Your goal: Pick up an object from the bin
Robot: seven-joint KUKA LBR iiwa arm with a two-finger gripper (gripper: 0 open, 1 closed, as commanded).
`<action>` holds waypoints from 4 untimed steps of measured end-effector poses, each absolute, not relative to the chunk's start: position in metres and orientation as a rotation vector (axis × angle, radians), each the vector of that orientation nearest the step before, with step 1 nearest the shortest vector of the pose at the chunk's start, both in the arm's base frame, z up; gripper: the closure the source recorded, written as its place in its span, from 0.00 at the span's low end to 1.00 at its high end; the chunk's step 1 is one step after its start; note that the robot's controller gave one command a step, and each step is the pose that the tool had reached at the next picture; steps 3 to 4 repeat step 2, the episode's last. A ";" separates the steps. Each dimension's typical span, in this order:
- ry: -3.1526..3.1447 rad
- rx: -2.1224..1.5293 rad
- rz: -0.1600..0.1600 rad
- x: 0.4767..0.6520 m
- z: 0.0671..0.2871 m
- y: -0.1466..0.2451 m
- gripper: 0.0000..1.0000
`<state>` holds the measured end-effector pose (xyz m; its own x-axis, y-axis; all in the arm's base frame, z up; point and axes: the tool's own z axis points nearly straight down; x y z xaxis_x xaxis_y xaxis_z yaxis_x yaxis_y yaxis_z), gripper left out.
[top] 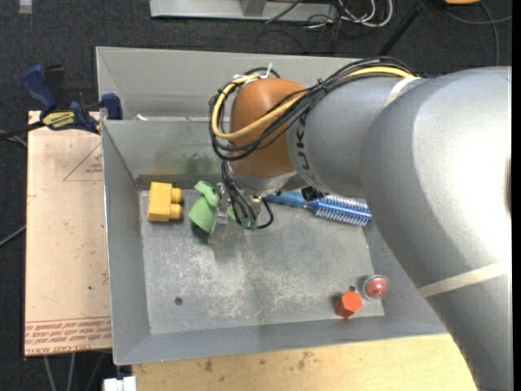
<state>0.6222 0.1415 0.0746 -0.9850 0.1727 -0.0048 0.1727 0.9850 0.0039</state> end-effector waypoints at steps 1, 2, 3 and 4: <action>3.133 0.230 0.007 0.577 0.108 0.196 1.00; 3.121 0.258 0.008 0.572 0.227 0.198 1.00; 3.121 0.258 0.008 0.572 0.227 0.198 1.00; 3.121 0.258 0.008 0.572 0.227 0.198 1.00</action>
Offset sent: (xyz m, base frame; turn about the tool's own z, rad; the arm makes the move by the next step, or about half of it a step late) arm -0.0434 0.0488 0.0319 -0.0186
